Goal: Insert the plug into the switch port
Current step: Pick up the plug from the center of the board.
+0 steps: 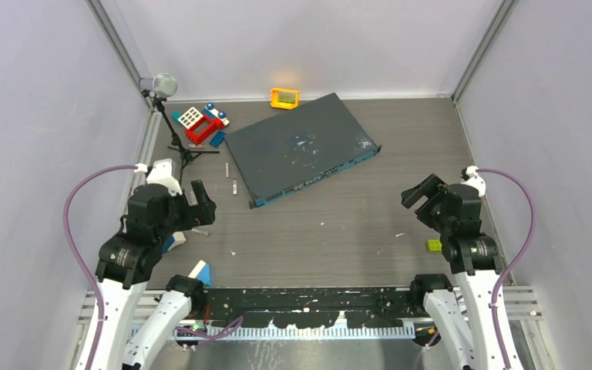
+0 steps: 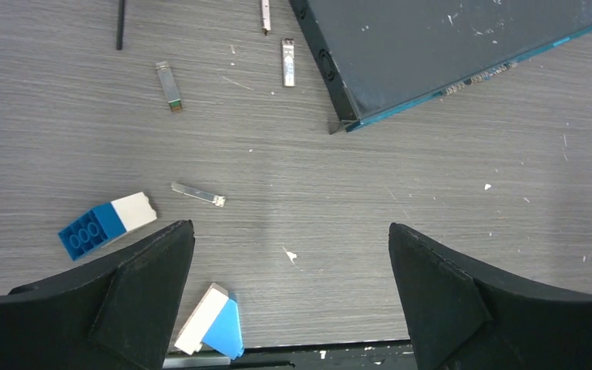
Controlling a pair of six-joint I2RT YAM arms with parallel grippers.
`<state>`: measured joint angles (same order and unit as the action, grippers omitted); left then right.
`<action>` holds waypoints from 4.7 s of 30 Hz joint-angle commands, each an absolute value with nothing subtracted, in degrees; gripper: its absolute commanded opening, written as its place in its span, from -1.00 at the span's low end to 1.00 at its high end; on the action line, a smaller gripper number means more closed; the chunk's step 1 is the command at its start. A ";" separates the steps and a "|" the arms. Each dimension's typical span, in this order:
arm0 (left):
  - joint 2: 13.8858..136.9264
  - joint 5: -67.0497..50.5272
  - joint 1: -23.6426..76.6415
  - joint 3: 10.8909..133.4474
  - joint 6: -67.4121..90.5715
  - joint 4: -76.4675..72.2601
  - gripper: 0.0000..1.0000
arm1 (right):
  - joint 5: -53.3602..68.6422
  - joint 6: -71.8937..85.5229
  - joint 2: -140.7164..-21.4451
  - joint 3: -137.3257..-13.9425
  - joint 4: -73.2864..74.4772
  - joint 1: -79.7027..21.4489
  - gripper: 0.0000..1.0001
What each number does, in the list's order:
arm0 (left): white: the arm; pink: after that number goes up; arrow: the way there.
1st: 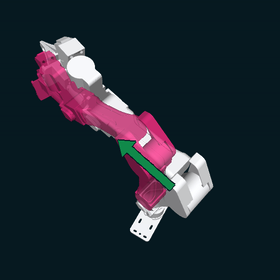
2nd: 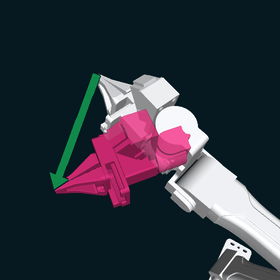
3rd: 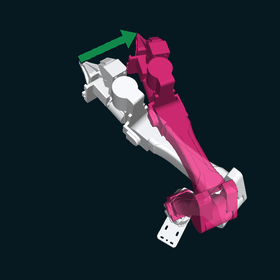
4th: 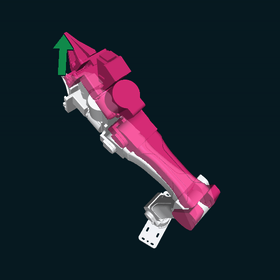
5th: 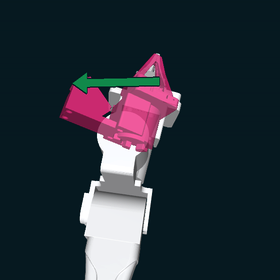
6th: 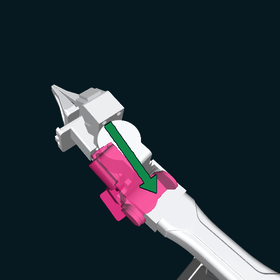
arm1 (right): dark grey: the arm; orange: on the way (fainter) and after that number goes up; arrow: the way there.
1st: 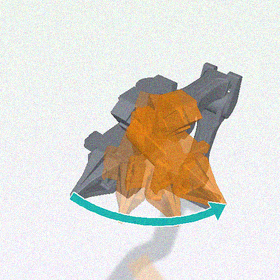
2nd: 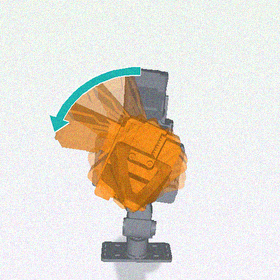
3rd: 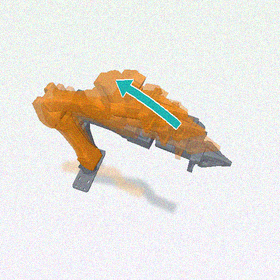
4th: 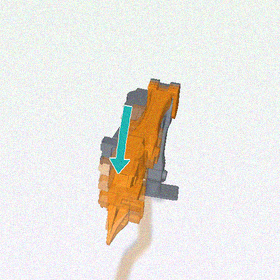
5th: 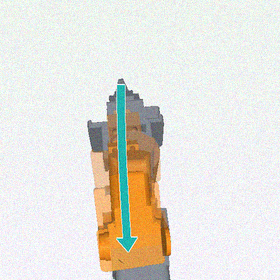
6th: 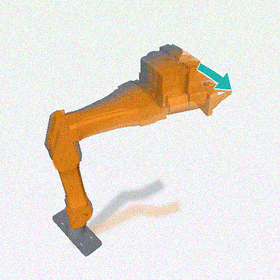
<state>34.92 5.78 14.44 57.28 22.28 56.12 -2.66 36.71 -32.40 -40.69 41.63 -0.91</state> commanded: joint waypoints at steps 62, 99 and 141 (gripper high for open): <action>86.43 18.40 -3.96 47.64 34.91 17.86 0.69 | 17.24 38.04 -40.25 -38.19 32.17 -0.79 0.66; 79.68 11.30 3.52 49.48 32.98 23.42 -1.00 | 16.16 36.64 -35.66 -43.23 36.21 -0.79 0.62; 59.20 20.90 79.79 52.11 -2.10 11.74 -1.00 | 42.65 48.09 -33.50 -48.92 24.96 -0.79 0.42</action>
